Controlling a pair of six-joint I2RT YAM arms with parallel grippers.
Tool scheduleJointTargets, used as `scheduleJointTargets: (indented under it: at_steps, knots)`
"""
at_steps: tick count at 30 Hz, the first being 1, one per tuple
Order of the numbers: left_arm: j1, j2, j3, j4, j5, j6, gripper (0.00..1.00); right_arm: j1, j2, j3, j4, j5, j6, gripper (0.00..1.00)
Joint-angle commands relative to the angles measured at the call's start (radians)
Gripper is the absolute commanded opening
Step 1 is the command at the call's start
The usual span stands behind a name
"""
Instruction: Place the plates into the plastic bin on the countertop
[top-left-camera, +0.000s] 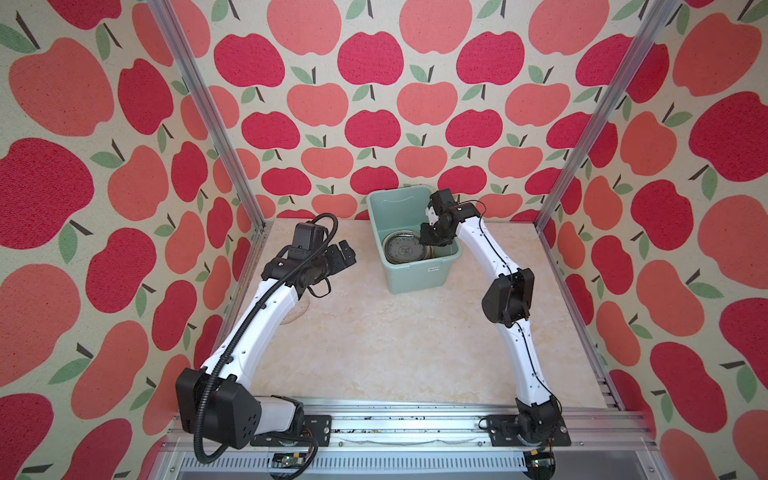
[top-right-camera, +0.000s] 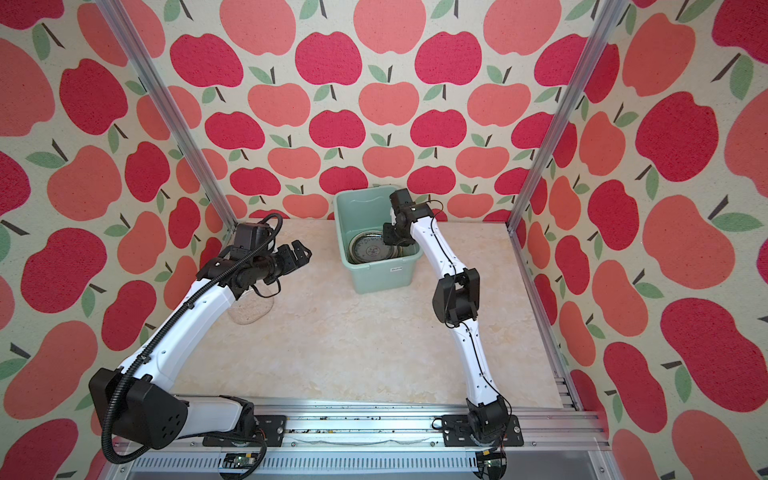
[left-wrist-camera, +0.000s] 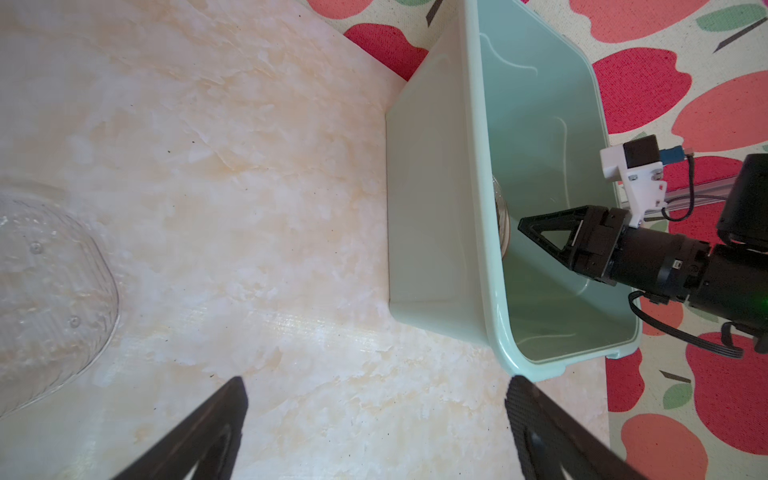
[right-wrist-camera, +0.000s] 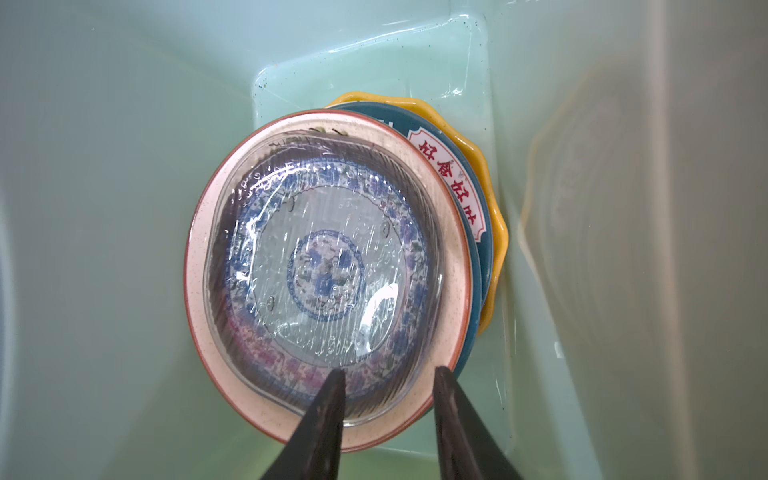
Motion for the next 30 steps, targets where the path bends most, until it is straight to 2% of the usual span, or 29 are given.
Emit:
scheduleJointTargets:
  at_steps: [1, 6, 9, 14, 19, 22, 27, 30]
  knots:
    - [0.021, -0.053, 0.023, -0.103, -0.047, -0.06, 0.99, -0.007, -0.074, 0.021, -0.005, 0.003, -0.003, 0.4]
    - [0.07, -0.062, 0.07, -0.349, -0.098, -0.172, 0.99, 0.007, -0.159, 0.021, -0.014, 0.004, -0.005, 0.42]
    - [0.13, -0.067, 0.068, -0.483, -0.064, -0.245, 1.0, 0.031, -0.228, 0.019, -0.032, 0.0, -0.022, 0.44]
    - [0.224, -0.132, -0.007, -0.586, -0.052, -0.281, 0.98, 0.101, -0.375, -0.056, -0.03, -0.069, -0.059, 0.5]
    - [0.379, -0.242, -0.123, -0.618, -0.059, -0.298, 0.93, 0.219, -0.548, -0.261, 0.065, -0.154, -0.08, 0.53]
    - [0.455, -0.327, -0.171, -0.597, -0.07, -0.281, 0.9, 0.3, -0.665, -0.448, 0.193, -0.188, -0.106, 0.53]
    - [0.552, -0.319, -0.215, -0.584, -0.14, -0.183, 0.84, 0.379, -0.865, -0.793, 0.448, -0.281, -0.096, 0.54]
    - [0.582, -0.296, -0.259, -0.52, -0.184, -0.124, 0.84, 0.406, -0.941, -0.927, 0.54, -0.32, -0.095, 0.54]
